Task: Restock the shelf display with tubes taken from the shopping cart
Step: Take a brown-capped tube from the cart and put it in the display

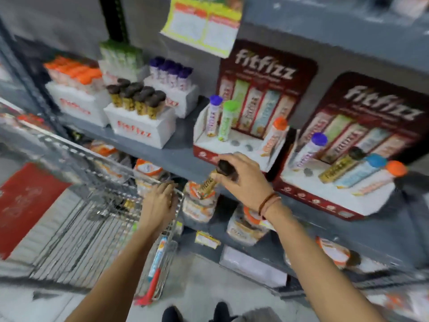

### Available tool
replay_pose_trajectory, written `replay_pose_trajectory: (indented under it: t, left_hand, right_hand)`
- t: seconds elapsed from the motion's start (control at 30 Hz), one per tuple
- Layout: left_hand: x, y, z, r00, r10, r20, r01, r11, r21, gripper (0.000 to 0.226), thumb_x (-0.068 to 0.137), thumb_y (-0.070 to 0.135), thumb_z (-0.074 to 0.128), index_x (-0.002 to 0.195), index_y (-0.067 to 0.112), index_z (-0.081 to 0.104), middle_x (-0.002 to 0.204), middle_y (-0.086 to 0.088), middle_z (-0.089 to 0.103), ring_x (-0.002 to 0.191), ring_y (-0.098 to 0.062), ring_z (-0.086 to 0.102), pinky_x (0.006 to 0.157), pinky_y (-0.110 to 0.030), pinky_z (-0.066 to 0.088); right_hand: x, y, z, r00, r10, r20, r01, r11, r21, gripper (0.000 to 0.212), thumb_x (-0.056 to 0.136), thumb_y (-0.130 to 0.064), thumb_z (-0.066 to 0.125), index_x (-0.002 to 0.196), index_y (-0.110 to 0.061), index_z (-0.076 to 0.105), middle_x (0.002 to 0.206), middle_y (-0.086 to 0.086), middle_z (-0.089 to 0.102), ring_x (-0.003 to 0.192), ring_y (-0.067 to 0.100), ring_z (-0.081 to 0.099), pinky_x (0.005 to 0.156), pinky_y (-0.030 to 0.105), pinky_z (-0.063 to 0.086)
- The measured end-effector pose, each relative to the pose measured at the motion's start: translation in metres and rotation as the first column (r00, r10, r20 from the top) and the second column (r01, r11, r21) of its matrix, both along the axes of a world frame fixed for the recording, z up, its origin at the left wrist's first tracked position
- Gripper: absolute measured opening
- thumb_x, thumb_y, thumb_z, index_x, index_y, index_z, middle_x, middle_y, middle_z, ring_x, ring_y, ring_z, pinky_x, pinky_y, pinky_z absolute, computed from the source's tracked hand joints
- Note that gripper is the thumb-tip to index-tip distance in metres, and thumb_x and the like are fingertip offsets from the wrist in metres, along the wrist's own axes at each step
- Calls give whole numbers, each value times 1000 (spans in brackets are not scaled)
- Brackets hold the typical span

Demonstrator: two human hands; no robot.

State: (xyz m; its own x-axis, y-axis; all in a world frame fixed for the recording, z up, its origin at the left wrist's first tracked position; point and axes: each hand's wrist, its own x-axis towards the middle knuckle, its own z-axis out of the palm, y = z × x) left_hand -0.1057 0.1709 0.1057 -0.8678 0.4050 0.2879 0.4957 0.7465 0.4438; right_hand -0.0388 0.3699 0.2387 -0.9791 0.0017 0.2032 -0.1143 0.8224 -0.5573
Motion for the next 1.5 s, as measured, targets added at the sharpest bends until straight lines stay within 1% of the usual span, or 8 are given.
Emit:
replay_pose_trajectory:
  t: [0.13,0.27,0.43,0.6,0.87,1.17,1.3,1.5]
  left_hand:
    - [-1,59,22,971,-226,-73,228,974,9,36,83,17,37,102,0,62,100,-20,67,88,-39,62,73,-47,53]
    - [8,107,24,921,-380,-80,380,925,-15,39,84,23,38,105,2,63,101,-16,67,93,-36,62,75,-44,54]
    - [24,145,14,861,-506,-48,500,860,-105,46,89,31,32,111,5,63,118,-13,65,106,-32,60,89,-45,47]
    - [24,141,4,845,-533,-39,522,838,-156,49,90,32,33,123,5,56,129,-13,58,121,-29,52,104,-48,34]
    - [19,139,3,830,-557,-11,545,815,-196,51,90,36,31,129,7,50,134,-12,54,126,-27,47,107,-46,28]
    - [-1,124,7,908,-419,-17,412,900,-143,52,93,39,33,130,7,49,134,-12,54,128,-25,45,106,-44,31]
    - [-13,103,6,934,-356,-16,349,922,-166,57,91,41,27,128,6,51,134,-13,54,128,-25,44,107,-44,30]
    - [-27,77,4,954,-299,-3,294,939,-177,62,90,44,22,133,6,45,141,-14,46,133,-25,38,111,-43,23]
  right_hand:
    - [27,45,25,978,-201,-55,203,979,33,37,80,-41,69,101,-11,63,96,5,61,91,21,59,73,11,32]
    - [49,78,36,932,-344,-115,354,931,84,39,76,-47,70,90,-10,65,85,5,62,81,20,59,72,24,45]
    - [67,111,43,875,-458,-154,477,870,122,33,78,-43,70,81,-10,68,76,3,60,76,17,57,67,19,37]
    - [75,127,49,893,-443,-80,450,880,148,20,80,-26,69,94,-11,71,90,12,68,85,24,62,71,25,42]
    - [69,131,57,937,-341,73,327,932,154,25,78,-11,65,102,-17,69,90,3,56,87,12,46,68,18,26]
    - [26,116,72,961,-272,57,263,956,129,25,83,-18,66,108,-20,67,107,7,65,84,14,52,78,24,39]
    - [-4,103,81,963,-265,36,261,961,93,34,83,-22,67,116,-13,63,118,9,65,109,22,58,98,35,47]
    - [-53,88,81,968,-248,29,244,964,107,36,86,-23,62,120,-11,59,120,15,61,124,30,44,106,40,39]
